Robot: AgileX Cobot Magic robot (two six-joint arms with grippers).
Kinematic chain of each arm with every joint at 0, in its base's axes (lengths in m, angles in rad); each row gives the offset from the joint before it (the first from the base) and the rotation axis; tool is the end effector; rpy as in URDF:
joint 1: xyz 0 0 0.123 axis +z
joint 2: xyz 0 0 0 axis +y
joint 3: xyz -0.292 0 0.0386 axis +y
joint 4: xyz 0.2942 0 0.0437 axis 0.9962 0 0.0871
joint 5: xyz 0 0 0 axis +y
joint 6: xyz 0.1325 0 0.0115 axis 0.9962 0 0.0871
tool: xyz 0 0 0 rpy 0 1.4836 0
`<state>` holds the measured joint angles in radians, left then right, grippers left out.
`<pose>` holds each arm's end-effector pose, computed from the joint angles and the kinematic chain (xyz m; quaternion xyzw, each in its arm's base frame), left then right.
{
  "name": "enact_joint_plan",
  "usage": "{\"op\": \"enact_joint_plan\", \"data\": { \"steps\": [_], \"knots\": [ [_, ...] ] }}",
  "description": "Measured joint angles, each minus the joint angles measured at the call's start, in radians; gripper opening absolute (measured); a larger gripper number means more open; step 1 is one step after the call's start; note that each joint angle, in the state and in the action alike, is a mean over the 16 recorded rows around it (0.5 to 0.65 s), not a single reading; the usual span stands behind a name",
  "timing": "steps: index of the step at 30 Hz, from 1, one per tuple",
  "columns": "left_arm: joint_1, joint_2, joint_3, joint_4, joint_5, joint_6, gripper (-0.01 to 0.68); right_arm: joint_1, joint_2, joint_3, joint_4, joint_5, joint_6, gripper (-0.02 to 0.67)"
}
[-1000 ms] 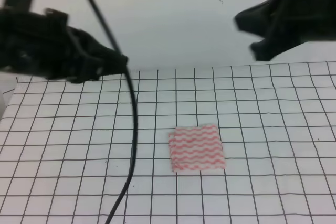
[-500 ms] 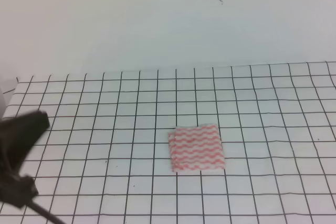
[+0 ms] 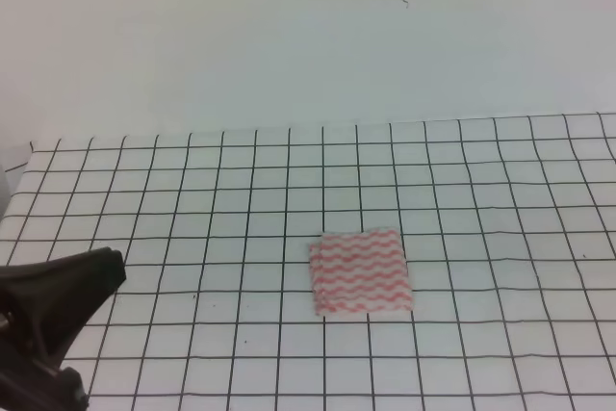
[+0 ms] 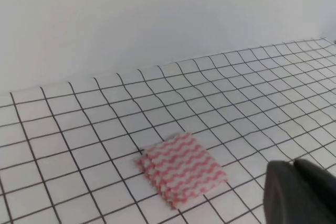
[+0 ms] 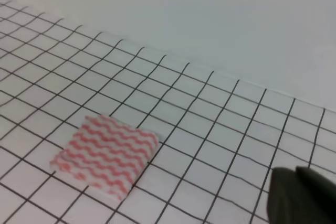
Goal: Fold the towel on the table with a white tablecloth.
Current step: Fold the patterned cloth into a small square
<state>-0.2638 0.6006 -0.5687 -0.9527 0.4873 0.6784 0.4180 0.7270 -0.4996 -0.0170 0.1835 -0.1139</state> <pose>0.1756 -0.1001 0.3246 0.1388 0.7693 -0.2921 0.5510 0.2104 0.0930 0.2798 -0.2190 0.7817 0.0824 0.5781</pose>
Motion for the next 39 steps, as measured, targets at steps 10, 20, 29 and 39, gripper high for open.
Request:
{"op": "enact_joint_plan", "data": {
  "steps": [10, 20, 29, 39],
  "knots": [
    [0.0, 0.0, 0.006, -0.006, 0.01, 0.005, 0.0, 0.0, 0.011, 0.012, 0.007, 0.017, 0.0, 0.0],
    [0.001, -0.076, 0.04, 0.102, -0.018, -0.006, 0.0, 0.0, 0.017, 0.012, 0.007, 0.026, 0.0, -0.001],
    [0.047, -0.303, 0.189, 0.434, -0.146, -0.267, 0.0, 0.0, 0.017, 0.012, 0.007, 0.033, 0.0, -0.001],
    [0.124, -0.527, 0.449, 0.751, -0.246, -0.66, 0.0, 0.0, 0.018, 0.012, 0.008, 0.037, 0.0, -0.001]
  ]
}}
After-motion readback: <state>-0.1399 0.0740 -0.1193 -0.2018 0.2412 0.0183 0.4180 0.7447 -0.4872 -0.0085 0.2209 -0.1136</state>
